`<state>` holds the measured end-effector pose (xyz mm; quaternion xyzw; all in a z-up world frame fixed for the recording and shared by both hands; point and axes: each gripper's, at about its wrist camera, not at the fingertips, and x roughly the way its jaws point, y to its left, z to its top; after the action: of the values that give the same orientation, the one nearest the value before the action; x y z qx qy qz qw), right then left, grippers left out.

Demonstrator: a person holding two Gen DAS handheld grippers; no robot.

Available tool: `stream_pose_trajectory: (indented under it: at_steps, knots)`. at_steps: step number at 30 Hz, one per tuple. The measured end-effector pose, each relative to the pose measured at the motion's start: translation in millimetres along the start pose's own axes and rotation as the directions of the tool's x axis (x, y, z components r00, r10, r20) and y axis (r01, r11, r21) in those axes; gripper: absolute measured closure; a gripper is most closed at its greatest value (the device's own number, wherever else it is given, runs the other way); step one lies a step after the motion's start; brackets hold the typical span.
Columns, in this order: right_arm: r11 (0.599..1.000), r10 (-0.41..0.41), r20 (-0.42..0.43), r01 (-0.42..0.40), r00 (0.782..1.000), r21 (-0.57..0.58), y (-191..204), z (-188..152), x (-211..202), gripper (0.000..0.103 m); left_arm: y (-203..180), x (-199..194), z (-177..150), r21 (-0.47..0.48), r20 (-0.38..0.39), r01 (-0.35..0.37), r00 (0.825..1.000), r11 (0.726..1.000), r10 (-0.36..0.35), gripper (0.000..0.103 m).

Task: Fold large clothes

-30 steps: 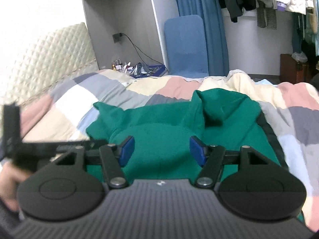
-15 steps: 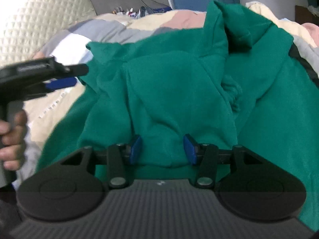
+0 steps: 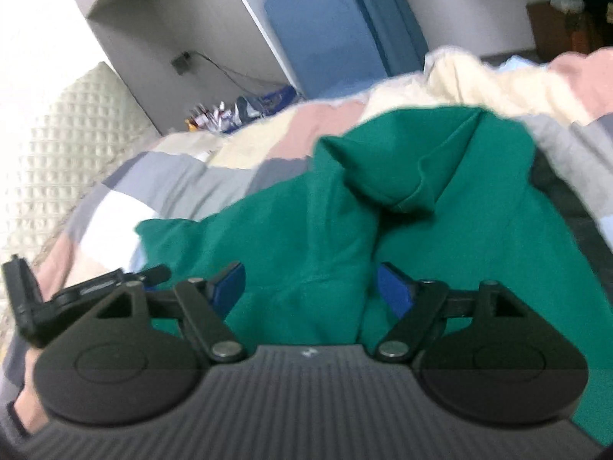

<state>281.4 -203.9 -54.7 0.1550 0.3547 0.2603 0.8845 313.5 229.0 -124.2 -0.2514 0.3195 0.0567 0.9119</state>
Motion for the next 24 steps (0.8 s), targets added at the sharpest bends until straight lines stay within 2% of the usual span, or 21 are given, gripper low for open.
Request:
stream_pose_trajectory:
  at_steps: [3,4,5,6,7,8,10,14,17,20,24]
  knots:
    - [1.0,-0.001,-0.029,0.001,1.0,-0.024,-8,6,34,0.044,-3,16,5,0.008,-0.017,0.009,1.0,1.0,-0.009,0.046]
    - [0.999,-0.006,-0.044,0.004,0.999,-0.043,-8,7,45,0.049,-6,20,7,0.021,-0.023,0.016,1.0,1.0,-0.016,0.056]
    - [0.997,-0.007,-0.07,0.002,0.997,-0.075,-8,7,55,0.066,-9,23,10,0.038,-0.029,0.023,0.999,0.999,-0.021,0.064]
    - [0.994,-0.024,-0.084,0.015,0.996,-0.106,-6,10,61,0.076,-14,27,14,0.051,-0.037,0.024,0.999,0.998,-0.022,0.074]
    - [0.99,-0.058,-0.084,0.047,0.995,-0.13,-5,12,65,0.081,-18,29,18,0.06,-0.04,0.024,0.999,0.998,-0.022,0.083]
    - [0.99,-0.065,-0.084,0.054,0.994,-0.133,-6,17,67,0.084,-21,31,24,0.067,-0.04,0.031,0.999,0.997,-0.029,0.085]
    - [0.992,-0.048,-0.054,0.041,0.997,-0.117,-10,28,64,0.085,-29,30,37,0.091,-0.019,0.061,0.998,0.994,-0.059,0.088]
    - [0.991,-0.044,0.094,0.056,0.995,-0.12,-14,68,53,0.085,-42,34,69,0.086,0.068,0.092,0.993,0.992,-0.098,0.088]
    - [0.992,-0.037,0.176,0.057,0.984,-0.112,-19,95,62,0.085,-53,54,84,0.103,0.112,0.054,0.992,0.993,-0.066,0.088]
    - [0.987,-0.084,0.179,0.107,0.98,-0.12,-23,105,95,0.085,-57,86,86,0.112,0.105,0.0,0.994,0.994,-0.012,0.088]
    - [0.989,-0.121,0.134,0.132,0.984,-0.074,-37,96,134,0.085,-45,125,77,0.123,0.054,-0.063,0.997,0.99,0.057,0.087]
